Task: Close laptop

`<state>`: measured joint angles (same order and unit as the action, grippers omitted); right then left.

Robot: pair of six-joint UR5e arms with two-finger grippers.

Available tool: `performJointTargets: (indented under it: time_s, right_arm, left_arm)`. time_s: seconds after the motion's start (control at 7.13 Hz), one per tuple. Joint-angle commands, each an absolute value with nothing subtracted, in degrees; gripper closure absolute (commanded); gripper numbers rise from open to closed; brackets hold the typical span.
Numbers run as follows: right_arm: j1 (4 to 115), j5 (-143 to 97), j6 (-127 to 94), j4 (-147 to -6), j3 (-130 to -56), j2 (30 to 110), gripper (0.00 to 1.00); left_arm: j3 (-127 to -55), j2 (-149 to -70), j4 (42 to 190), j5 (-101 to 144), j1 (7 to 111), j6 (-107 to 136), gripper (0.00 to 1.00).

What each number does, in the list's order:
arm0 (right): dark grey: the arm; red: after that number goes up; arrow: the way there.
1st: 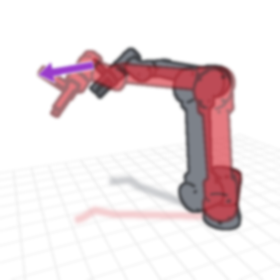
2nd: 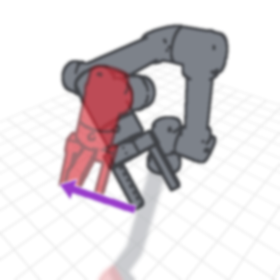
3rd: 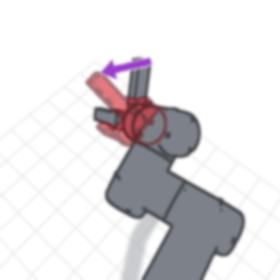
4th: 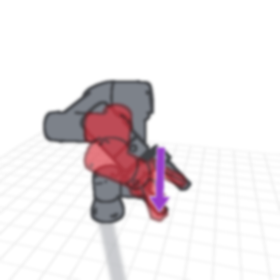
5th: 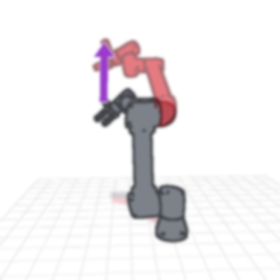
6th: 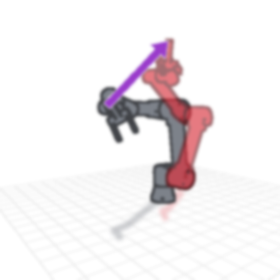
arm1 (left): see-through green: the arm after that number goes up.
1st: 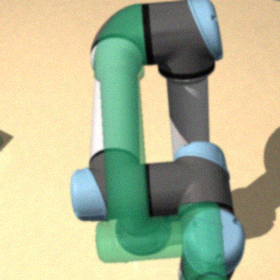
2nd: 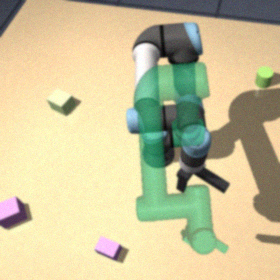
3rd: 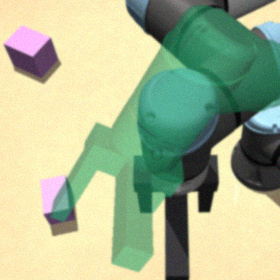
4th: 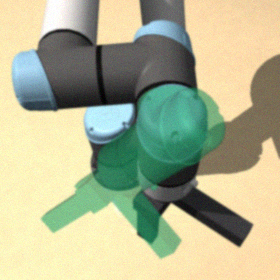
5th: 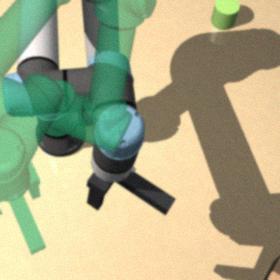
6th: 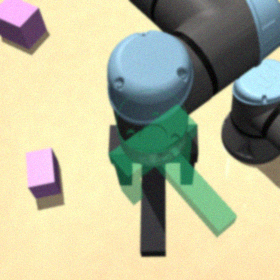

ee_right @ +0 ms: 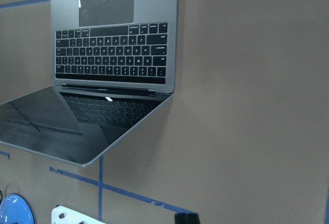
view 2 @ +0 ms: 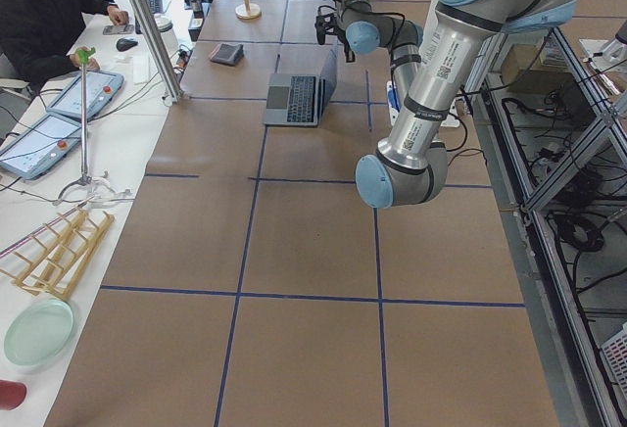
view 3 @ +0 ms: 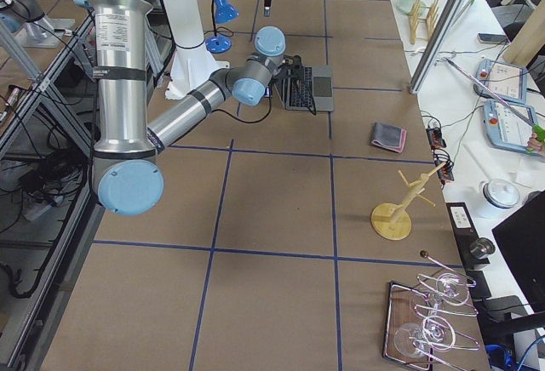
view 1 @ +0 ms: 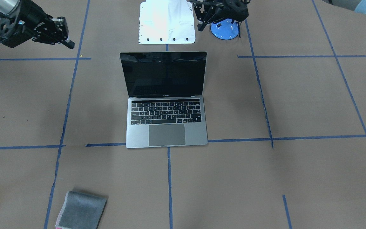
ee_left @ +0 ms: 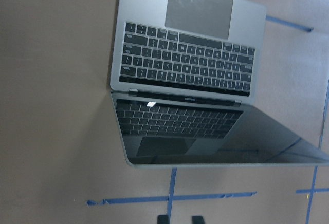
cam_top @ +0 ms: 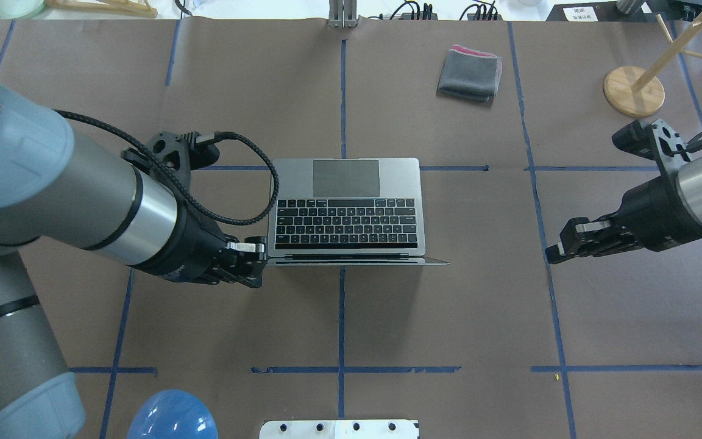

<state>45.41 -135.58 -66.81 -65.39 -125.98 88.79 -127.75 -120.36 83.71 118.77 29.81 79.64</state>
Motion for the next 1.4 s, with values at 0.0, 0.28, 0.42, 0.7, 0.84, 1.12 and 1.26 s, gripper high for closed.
performJointTargets:
  time_s: [0.0,0.28,0.42,0.7,0.84,1.12,1.26]
  right_arm:
    - [35.6,-124.3,-70.2,-65.0,-125.9,85.0,1.0]
    - [30.9,-119.9,-70.7,-65.0,-125.7,83.9,1.0]
    - [27.1,-116.1,-70.8,-65.0,-125.2,82.9,1.0]
    - [21.3,-106.8,-70.8,-65.0,-124.1,80.4,1.0]
    - [20.7,-104.3,-70.7,-65.0,-123.9,80.3,1.0]
    - [21.2,-101.7,-70.6,-65.0,-123.5,79.4,1.0]
    - [21.7,-100.1,-70.6,-65.0,-123.1,78.9,1.0]
  left_arm:
    - [-123.5,-123.0,83.8,115.5,26.3,79.5,0.99]
    - [-122.0,-123.6,83.8,115.6,25.9,79.5,1.0]
    - [-121.0,-123.6,84.0,115.5,25.8,79.5,1.0]
    - [-119.6,-123.6,84.7,115.2,25.8,79.5,1.0]
    - [-118.3,-123.8,85.1,113.7,25.8,79.5,1.0]
    - [-116.3,-124.5,85.5,113.6,25.6,79.4,1.0]
    - [-115.7,-124.5,86.3,113.6,25.7,79.4,1.0]
